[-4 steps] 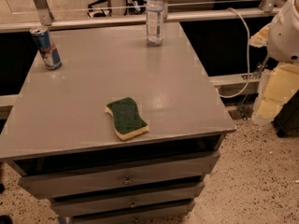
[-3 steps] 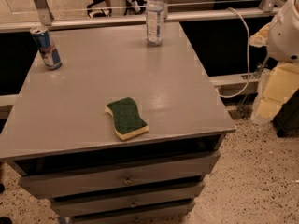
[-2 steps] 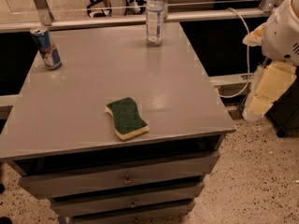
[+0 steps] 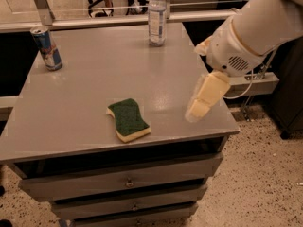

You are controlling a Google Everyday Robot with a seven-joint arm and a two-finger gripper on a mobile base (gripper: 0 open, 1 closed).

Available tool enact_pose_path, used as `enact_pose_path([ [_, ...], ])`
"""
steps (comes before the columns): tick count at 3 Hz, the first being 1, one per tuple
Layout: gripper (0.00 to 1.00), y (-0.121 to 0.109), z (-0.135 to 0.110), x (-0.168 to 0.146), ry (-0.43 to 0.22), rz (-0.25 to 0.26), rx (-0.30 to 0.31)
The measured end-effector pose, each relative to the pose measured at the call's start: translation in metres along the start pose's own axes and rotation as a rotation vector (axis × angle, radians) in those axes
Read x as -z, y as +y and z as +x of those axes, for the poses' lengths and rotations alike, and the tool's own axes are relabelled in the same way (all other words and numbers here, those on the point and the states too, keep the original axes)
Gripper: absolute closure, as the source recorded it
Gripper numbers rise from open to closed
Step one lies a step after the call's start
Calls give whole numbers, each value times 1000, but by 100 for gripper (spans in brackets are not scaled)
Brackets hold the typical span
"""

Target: Move sponge near blue plastic bottle

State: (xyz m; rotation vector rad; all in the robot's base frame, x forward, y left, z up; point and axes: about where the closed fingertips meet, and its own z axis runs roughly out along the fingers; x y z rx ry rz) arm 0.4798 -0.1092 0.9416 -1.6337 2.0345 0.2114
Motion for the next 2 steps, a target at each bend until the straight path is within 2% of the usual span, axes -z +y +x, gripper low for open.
enact_pose_path([
  [1, 0, 3, -34, -33, -95, 2, -8],
  [2, 0, 7, -56, -64, -171, 3, -8],
])
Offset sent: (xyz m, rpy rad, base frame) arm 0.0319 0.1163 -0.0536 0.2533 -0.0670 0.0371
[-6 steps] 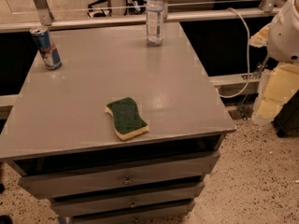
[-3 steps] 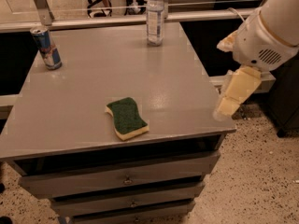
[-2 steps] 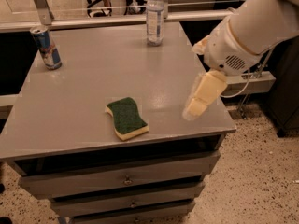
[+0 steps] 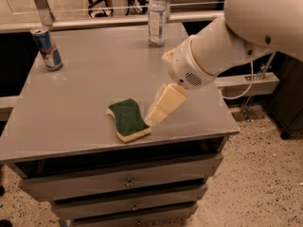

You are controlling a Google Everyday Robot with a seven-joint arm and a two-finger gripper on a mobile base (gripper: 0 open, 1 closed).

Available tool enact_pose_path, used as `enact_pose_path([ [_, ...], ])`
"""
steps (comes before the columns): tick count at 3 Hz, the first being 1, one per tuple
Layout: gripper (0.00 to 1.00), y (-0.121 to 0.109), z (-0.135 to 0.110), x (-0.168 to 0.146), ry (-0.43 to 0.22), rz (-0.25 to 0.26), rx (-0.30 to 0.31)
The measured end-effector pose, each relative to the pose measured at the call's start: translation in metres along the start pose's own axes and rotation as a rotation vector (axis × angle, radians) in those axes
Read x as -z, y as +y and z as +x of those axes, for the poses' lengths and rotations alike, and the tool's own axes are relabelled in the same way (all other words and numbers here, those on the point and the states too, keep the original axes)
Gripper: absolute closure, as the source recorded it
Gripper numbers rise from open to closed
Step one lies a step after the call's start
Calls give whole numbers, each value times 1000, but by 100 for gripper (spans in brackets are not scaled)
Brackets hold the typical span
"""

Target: Move sponge near blue plastic bottle

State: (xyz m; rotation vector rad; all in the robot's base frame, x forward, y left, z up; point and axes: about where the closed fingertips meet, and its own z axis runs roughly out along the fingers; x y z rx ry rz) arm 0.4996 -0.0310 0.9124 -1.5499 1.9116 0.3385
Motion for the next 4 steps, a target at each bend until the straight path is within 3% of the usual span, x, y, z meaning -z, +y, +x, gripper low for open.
enact_pose_path([
  [1, 0, 2, -1, -39, -50, -6, -22],
  [3, 0, 28, 5, -76, -81, -82, -73],
  [4, 17, 38, 8, -80, -81, -109, -98],
])
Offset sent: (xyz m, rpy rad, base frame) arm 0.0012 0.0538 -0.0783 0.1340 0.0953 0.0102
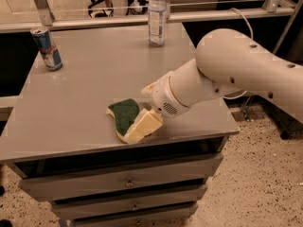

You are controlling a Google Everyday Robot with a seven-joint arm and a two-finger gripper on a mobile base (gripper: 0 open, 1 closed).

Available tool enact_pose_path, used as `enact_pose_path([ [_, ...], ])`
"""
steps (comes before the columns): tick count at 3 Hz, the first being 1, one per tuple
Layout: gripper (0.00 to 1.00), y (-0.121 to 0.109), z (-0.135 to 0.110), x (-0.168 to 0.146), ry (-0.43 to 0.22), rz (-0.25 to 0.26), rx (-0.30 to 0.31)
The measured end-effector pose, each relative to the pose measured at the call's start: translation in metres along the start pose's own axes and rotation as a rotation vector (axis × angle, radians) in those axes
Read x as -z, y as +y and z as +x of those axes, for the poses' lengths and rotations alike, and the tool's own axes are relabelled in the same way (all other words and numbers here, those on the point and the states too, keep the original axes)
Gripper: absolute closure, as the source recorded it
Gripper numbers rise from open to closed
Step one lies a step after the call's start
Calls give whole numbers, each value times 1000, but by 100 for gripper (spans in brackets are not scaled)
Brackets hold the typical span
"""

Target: Move sponge near blue plastic bottle

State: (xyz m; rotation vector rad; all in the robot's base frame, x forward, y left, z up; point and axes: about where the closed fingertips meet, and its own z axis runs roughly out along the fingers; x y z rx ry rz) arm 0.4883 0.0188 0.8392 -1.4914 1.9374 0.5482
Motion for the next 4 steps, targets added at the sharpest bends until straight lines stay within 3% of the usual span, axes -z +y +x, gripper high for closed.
enact_pose_path([
  [1, 48, 12, -7, 2, -6, -31, -4],
  [2, 72, 19, -7, 4, -2, -42, -4],
  [3, 95, 8, -10, 16, -7, -8, 6],
  [4, 100, -35, -17, 51, -8, 109, 44],
])
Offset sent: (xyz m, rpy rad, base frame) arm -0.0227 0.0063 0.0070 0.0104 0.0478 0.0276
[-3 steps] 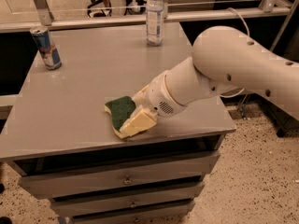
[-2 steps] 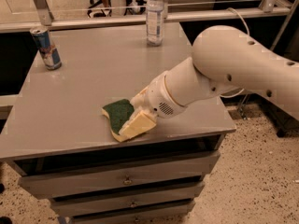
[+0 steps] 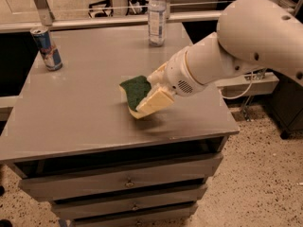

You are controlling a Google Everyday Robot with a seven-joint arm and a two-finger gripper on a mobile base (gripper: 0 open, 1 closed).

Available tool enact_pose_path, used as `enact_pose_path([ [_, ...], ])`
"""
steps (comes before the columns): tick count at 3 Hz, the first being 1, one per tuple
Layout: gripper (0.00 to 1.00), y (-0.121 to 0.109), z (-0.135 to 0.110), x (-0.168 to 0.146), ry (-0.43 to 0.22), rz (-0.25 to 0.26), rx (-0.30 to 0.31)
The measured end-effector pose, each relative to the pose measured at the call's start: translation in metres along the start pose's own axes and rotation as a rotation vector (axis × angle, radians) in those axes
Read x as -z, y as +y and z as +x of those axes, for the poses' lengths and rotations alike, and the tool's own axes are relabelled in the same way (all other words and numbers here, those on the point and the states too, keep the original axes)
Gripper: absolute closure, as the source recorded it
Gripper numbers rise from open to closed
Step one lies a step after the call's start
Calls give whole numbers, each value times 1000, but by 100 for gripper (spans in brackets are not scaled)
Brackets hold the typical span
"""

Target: Move sponge near blue plastic bottle

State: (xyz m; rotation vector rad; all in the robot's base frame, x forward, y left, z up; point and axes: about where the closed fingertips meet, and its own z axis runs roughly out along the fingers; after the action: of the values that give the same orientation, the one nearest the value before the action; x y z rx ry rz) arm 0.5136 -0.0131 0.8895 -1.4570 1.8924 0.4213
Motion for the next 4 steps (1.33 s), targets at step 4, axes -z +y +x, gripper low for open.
enact_pose_path([
  [4, 100, -117, 12, 68, -11, 270, 100],
])
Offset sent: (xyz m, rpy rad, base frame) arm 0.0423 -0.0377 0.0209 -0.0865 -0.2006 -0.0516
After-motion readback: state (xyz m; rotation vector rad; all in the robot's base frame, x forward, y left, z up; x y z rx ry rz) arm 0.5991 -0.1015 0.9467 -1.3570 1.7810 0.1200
